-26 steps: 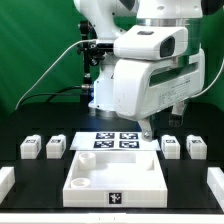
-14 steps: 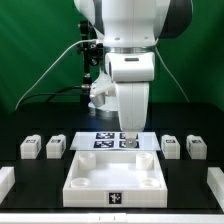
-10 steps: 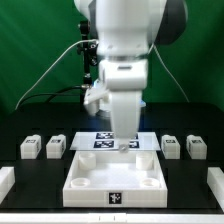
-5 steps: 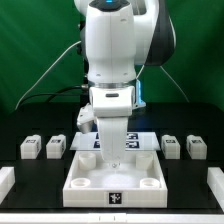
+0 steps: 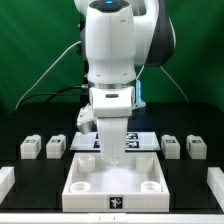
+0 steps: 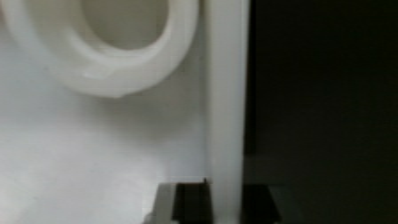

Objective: Assemble one leg

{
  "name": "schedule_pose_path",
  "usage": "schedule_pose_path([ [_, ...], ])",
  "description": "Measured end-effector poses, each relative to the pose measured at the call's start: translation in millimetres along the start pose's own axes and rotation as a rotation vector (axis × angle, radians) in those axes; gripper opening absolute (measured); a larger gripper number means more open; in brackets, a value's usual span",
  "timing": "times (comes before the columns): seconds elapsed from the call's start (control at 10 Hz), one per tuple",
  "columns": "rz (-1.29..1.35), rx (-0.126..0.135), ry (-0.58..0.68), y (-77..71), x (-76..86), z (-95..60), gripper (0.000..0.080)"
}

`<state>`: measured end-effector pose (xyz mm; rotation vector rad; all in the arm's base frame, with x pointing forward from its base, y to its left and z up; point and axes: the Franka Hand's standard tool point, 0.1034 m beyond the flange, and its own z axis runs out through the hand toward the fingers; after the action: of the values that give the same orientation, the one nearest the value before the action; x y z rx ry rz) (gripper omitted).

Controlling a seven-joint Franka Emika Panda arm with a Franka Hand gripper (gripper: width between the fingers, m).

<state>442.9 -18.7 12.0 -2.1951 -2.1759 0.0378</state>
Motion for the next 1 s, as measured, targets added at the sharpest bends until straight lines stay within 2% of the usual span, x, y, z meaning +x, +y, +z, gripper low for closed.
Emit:
schedule_pose_path([
  [0.7, 0.003, -0.008, 0.001, 4.4, 3.3, -1.4, 0.0060],
  [1.0, -0.032, -0.031, 0.030, 37.0, 43.6, -5.9, 0.0060],
])
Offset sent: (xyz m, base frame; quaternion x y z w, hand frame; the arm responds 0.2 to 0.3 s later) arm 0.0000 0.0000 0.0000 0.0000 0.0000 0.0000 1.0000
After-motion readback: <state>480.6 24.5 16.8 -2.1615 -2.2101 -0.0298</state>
